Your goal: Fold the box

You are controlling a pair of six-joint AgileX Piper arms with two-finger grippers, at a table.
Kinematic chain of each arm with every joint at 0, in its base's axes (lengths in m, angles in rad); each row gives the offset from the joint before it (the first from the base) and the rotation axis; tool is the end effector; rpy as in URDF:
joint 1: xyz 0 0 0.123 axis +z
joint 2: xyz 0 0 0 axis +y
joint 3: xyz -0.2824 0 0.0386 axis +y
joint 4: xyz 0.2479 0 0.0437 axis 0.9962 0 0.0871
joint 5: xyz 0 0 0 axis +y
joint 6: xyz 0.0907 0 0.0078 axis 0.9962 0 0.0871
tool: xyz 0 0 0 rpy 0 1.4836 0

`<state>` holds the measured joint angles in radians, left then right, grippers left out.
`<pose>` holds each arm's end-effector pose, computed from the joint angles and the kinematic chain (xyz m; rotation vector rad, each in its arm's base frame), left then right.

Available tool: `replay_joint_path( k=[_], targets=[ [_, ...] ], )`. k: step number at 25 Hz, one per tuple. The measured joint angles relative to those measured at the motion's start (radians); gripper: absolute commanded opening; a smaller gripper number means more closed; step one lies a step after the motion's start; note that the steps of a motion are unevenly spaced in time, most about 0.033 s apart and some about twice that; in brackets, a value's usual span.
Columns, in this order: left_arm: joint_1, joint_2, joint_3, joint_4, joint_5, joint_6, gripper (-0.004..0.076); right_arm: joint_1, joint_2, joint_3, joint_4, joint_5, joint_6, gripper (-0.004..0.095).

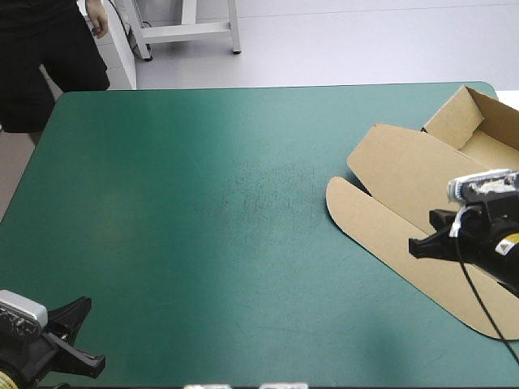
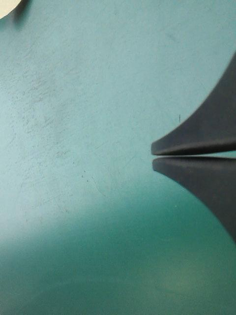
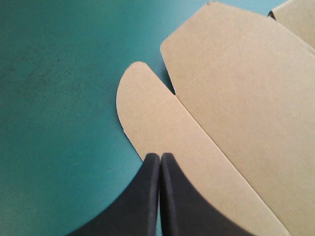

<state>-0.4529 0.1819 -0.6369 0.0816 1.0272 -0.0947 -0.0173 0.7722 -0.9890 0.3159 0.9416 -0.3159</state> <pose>0.0145 0.0000 0.3179 0.3674 2.0288 -0.2417 0.1297 0.0206 0.3929 -0.2605 2.1525 0.1951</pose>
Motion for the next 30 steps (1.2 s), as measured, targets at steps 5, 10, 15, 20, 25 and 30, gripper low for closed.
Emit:
replay_joint_path(
  k=[5, 10, 15, 20, 25, 30],
  targets=[
    [0.0, -0.083, 0.079, 0.0, -0.016, 0.0, -0.001, 0.0, -0.14, 0.226, 0.001, -0.097, -0.01, -0.002],
    [0.0, -0.139, 0.133, -0.002, -0.037, 0.005, -0.001, 0.0, -0.287, 0.393, 0.012, -0.183, -0.035, -0.002],
    [0.0, -0.164, 0.138, -0.003, -0.054, 0.008, -0.001, 0.0, -0.43, 0.498, 0.014, -0.226, -0.041, -0.002],
    [0.0, -0.168, 0.138, -0.002, -0.078, 0.008, -0.001, 0.0, -0.604, 0.57, 0.015, -0.231, -0.043, -0.002],
    [0.0, -0.168, 0.138, -0.002, -0.103, 0.008, -0.001, 0.0, -0.709, 0.592, 0.019, -0.222, -0.045, -0.002],
    [0.0, -0.168, 0.182, 0.001, -0.154, 0.008, -0.001, 0.0, -0.755, 0.592, 0.019, -0.209, -0.045, -0.002]
  ],
)
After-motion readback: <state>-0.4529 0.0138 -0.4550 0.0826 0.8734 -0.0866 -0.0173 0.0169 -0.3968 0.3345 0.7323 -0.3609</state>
